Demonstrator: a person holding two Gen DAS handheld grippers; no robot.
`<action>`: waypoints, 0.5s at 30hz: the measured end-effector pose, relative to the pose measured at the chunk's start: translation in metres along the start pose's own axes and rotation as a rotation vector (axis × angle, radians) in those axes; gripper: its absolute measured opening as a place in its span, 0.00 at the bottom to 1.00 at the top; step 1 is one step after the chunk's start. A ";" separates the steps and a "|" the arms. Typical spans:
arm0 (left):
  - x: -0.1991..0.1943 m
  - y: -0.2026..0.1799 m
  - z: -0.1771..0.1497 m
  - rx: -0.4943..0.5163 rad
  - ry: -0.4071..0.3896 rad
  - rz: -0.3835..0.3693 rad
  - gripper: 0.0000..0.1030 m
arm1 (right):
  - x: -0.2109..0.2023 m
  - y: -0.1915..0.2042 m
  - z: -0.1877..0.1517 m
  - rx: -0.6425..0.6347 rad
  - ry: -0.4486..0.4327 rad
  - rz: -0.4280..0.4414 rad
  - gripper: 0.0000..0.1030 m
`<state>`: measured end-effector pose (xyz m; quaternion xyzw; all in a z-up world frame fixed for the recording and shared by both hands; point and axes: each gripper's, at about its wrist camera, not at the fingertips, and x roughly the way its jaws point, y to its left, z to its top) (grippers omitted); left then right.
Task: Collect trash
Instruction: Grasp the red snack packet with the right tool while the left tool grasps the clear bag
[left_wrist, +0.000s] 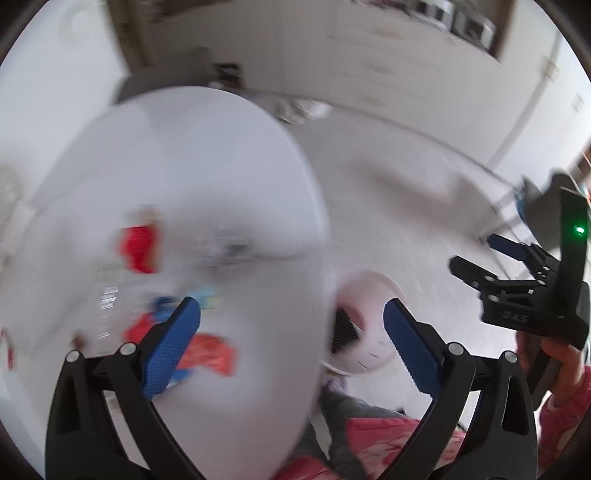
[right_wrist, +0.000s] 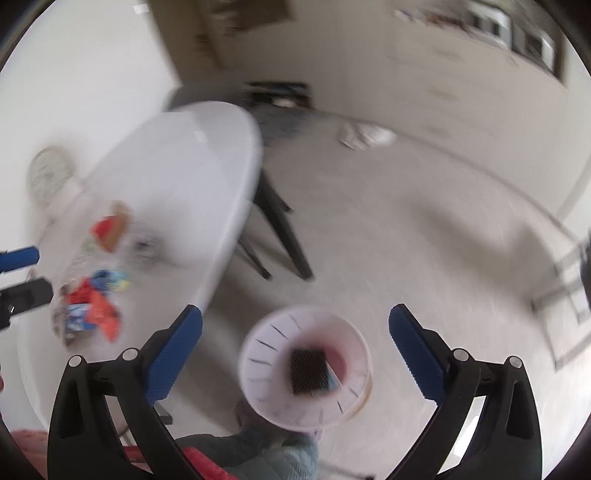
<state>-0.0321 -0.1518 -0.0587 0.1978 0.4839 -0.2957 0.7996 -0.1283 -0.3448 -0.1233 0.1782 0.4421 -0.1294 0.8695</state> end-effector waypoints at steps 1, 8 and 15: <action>-0.006 0.011 -0.001 -0.023 -0.010 0.021 0.92 | -0.003 0.013 0.008 -0.038 -0.014 0.021 0.97; -0.030 0.104 -0.047 -0.213 -0.013 0.180 0.92 | 0.013 0.097 0.033 -0.265 0.001 0.181 0.97; -0.023 0.164 -0.110 -0.386 0.058 0.230 0.92 | 0.059 0.181 0.009 -0.532 0.144 0.366 0.97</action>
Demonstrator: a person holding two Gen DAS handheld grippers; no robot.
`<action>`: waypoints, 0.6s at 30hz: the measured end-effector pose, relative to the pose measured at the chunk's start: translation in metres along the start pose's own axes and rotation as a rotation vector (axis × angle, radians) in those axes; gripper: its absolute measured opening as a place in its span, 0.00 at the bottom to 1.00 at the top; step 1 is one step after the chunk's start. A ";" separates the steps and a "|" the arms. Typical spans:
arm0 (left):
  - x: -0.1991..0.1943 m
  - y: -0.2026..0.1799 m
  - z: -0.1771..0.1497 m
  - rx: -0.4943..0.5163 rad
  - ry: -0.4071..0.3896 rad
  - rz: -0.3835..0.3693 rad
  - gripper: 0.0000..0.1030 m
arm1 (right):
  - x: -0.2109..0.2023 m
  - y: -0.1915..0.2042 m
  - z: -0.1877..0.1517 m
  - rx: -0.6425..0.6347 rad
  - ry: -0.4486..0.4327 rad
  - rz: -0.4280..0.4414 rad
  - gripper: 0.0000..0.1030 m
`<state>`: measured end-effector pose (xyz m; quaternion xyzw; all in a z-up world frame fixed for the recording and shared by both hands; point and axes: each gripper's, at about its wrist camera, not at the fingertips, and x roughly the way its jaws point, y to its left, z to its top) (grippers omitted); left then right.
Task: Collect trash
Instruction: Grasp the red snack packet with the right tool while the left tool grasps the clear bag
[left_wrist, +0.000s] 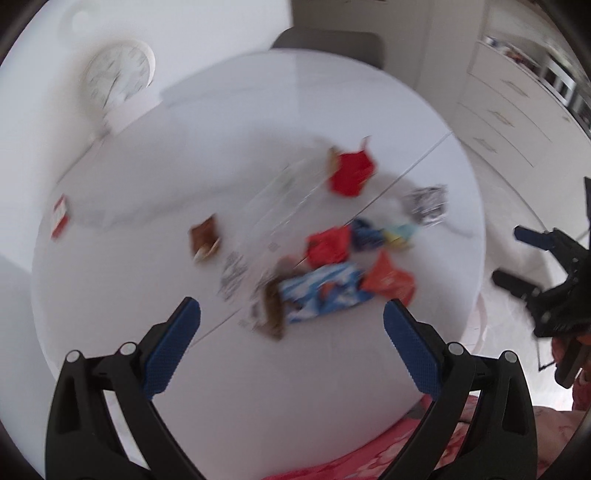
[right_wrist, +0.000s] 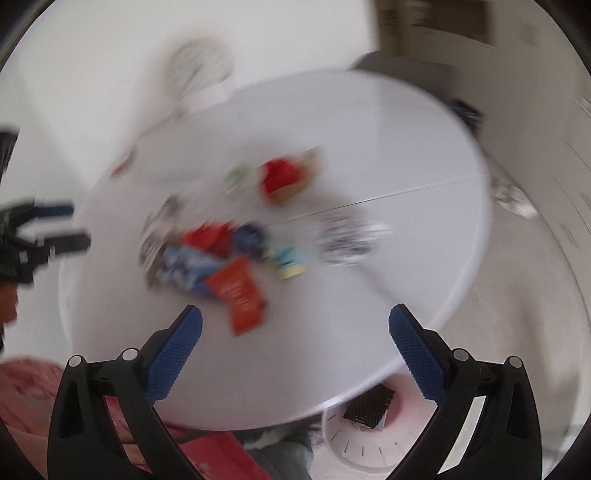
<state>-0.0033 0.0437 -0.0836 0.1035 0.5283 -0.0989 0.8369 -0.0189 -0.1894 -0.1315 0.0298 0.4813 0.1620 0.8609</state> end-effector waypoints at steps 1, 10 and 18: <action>0.003 0.006 -0.007 -0.014 0.007 -0.003 0.92 | 0.014 0.012 -0.001 -0.053 0.016 0.026 0.97; 0.041 0.046 -0.036 -0.077 0.074 -0.024 0.92 | 0.098 0.063 -0.005 -0.313 0.140 -0.028 0.82; 0.084 0.067 -0.021 -0.019 0.088 -0.049 0.92 | 0.117 0.061 -0.003 -0.263 0.226 -0.025 0.35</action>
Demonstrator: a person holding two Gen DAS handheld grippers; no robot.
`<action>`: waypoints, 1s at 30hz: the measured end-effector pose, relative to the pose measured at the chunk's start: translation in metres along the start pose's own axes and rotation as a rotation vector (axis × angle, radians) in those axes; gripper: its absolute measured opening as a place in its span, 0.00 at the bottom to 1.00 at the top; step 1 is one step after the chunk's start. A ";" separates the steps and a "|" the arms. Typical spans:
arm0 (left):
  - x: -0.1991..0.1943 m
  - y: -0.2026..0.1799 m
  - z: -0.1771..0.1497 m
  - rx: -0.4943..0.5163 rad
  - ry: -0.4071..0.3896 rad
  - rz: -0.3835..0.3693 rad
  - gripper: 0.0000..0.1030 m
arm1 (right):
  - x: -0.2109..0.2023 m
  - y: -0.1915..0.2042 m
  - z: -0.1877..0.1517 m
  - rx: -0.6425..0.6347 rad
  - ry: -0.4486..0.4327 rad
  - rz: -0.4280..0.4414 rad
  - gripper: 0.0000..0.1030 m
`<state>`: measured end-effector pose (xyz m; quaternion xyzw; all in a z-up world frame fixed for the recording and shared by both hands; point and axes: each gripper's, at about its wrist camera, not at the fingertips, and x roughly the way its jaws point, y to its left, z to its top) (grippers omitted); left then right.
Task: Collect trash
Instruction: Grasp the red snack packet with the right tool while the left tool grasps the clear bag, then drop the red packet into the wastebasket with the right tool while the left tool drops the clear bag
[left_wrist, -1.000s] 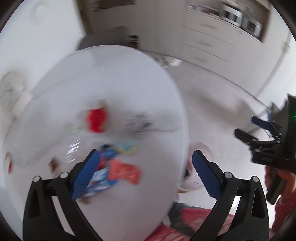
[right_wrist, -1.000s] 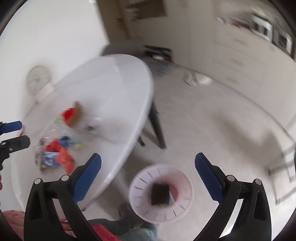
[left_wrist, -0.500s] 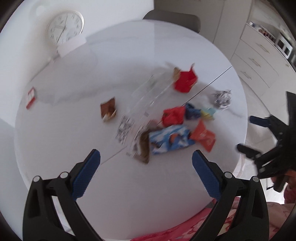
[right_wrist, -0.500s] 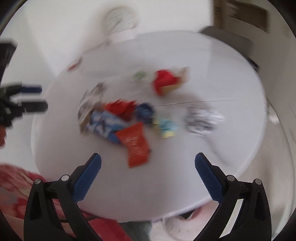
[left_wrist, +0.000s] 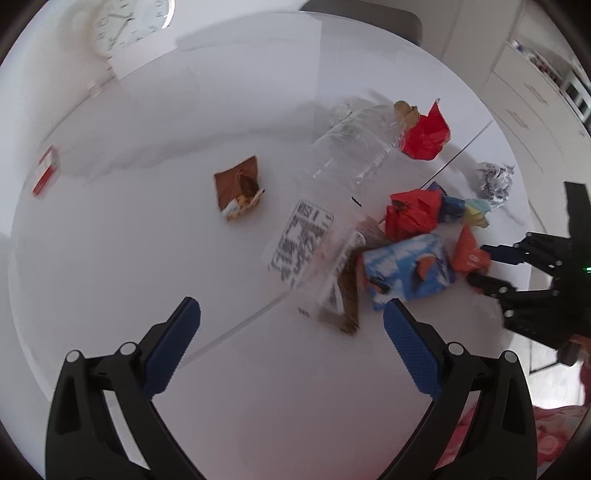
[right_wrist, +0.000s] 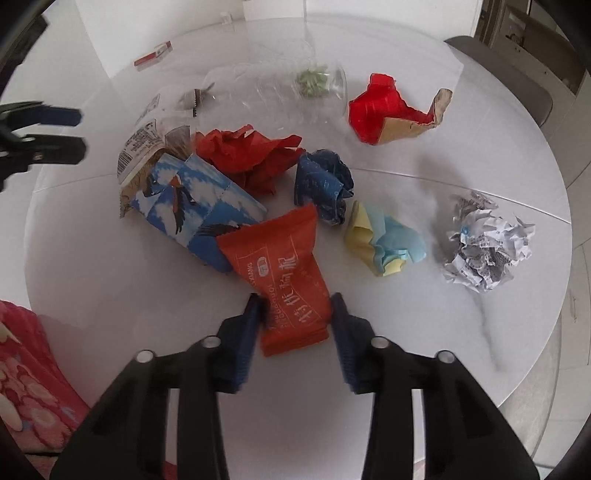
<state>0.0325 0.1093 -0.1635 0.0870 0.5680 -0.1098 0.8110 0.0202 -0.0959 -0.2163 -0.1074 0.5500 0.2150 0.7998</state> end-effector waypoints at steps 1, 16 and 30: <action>0.004 0.001 0.004 0.017 0.001 -0.004 0.92 | -0.002 0.000 0.000 0.007 0.006 0.006 0.34; 0.058 0.002 0.032 0.175 0.028 -0.199 0.50 | -0.055 -0.038 -0.006 0.366 -0.032 0.064 0.33; -0.002 0.032 0.022 0.022 -0.067 -0.232 0.45 | -0.076 -0.053 -0.002 0.518 -0.145 0.171 0.33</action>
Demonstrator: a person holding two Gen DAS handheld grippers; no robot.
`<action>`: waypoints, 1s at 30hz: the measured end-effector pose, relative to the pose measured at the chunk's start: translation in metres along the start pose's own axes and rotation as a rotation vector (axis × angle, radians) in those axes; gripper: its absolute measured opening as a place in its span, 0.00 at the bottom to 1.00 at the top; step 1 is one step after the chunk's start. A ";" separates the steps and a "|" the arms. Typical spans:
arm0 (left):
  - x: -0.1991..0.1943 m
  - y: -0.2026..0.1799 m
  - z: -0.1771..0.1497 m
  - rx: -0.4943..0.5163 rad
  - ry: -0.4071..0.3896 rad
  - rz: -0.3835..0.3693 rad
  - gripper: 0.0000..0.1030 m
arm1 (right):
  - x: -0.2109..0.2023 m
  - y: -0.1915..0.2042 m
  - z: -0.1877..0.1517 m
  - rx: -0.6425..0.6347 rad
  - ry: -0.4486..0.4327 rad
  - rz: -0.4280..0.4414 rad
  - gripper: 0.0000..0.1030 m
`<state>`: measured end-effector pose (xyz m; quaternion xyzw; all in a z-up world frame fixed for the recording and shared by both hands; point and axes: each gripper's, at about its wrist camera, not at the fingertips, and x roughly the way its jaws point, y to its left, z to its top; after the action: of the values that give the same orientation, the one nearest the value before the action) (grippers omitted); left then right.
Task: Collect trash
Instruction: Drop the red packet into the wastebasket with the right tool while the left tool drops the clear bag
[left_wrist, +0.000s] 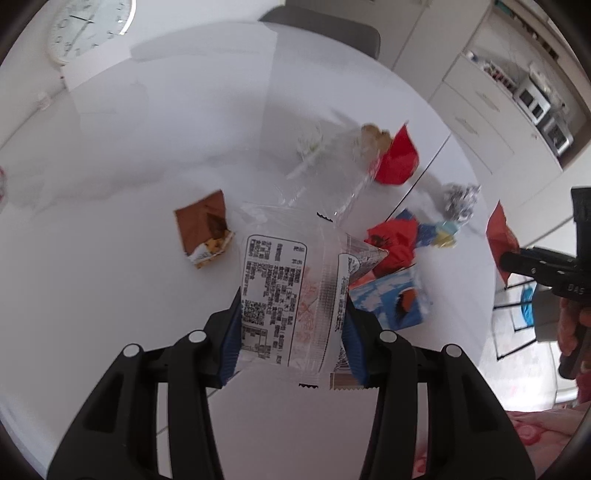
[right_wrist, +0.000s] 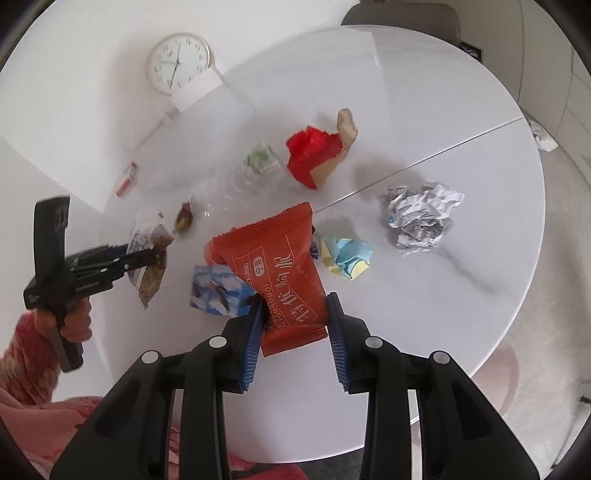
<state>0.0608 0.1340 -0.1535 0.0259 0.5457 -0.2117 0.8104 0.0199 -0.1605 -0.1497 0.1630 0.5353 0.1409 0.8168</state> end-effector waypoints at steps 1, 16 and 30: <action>-0.009 -0.001 0.000 -0.010 -0.013 0.006 0.45 | -0.006 -0.004 -0.002 0.018 -0.013 0.007 0.33; -0.039 -0.156 0.020 0.206 -0.035 -0.121 0.45 | 0.027 -0.195 -0.145 0.379 0.164 -0.322 0.33; 0.029 -0.300 -0.003 0.437 0.120 -0.145 0.45 | 0.105 -0.282 -0.198 0.612 0.259 -0.274 0.74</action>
<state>-0.0440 -0.1473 -0.1239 0.1741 0.5345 -0.3804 0.7343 -0.1060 -0.3513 -0.4287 0.3077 0.6687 -0.1173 0.6666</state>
